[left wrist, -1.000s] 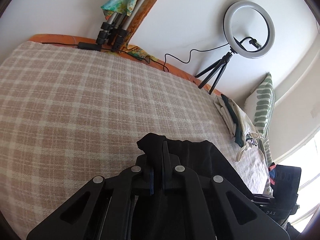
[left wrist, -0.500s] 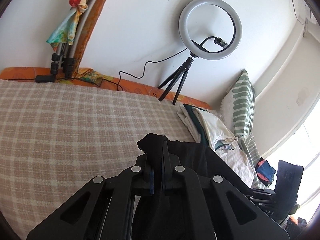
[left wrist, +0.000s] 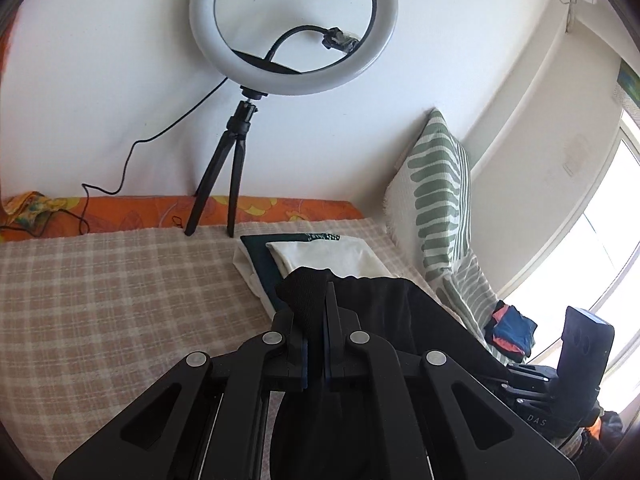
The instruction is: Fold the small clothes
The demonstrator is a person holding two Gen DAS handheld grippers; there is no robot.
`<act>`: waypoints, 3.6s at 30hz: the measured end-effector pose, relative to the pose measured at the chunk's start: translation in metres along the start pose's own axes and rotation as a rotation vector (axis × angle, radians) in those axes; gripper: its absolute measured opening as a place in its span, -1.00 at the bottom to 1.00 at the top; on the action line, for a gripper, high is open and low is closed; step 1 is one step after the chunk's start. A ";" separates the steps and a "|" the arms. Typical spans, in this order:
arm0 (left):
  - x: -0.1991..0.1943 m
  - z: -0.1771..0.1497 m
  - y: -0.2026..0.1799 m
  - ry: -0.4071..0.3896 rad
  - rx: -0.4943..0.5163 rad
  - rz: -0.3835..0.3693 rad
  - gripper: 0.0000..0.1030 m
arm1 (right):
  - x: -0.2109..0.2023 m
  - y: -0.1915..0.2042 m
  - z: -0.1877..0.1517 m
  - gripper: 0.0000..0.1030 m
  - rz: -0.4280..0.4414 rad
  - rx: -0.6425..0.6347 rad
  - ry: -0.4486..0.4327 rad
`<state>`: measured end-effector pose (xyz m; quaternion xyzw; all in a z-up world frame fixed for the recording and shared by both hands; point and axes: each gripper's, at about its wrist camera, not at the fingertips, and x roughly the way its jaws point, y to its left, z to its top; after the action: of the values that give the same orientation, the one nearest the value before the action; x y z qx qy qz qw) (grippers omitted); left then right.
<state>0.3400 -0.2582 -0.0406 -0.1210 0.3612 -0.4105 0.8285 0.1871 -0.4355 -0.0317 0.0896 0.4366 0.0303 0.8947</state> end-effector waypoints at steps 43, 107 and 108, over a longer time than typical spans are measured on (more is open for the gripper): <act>0.109 0.046 -0.043 0.057 0.083 0.237 0.30 | 0.041 -0.143 0.077 0.38 -0.149 0.118 -0.064; -0.099 -0.111 -0.076 -0.090 0.314 0.325 0.95 | -0.040 0.041 -0.014 1.00 -0.324 0.101 -0.348; -0.100 -0.112 -0.076 -0.098 0.323 0.336 0.95 | -0.040 0.042 -0.015 1.00 -0.327 0.097 -0.353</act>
<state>0.1764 -0.2194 -0.0327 0.0549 0.2650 -0.3130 0.9104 0.1519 -0.3974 -0.0014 0.0648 0.2831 -0.1520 0.9447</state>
